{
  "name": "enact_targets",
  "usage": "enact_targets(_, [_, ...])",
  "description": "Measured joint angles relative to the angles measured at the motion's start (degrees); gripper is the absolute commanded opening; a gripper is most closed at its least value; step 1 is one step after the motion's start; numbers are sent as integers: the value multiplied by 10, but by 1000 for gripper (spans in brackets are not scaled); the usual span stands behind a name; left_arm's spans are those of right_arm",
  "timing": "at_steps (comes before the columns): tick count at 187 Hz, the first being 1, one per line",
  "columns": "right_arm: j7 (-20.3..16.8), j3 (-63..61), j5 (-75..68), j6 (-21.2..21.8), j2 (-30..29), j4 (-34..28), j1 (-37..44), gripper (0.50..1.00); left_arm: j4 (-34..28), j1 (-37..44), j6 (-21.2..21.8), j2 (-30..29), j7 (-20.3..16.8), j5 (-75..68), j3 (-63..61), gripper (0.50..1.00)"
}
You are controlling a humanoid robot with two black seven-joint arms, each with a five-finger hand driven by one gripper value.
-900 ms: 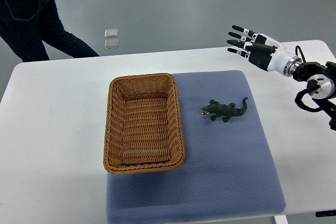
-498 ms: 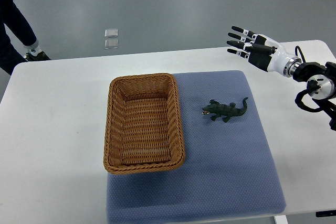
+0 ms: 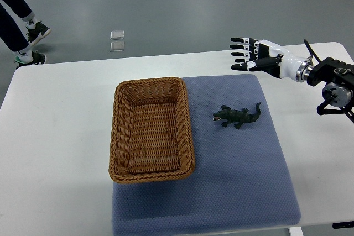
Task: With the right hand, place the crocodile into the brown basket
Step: 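Lower the open right hand down over the green toy crocodile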
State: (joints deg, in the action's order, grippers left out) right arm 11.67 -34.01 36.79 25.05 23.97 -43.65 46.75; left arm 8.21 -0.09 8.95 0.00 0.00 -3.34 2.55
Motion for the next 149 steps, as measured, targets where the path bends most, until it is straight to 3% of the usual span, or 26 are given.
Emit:
enact_targets(58, [36, 28, 267, 0, 34, -76, 1, 928, 0, 0, 0, 0, 0, 0, 0, 1000])
enact_targets(149, [44, 94, 389, -38, 38, -92, 13, 928, 0, 0, 0, 0, 0, 0, 0, 1000])
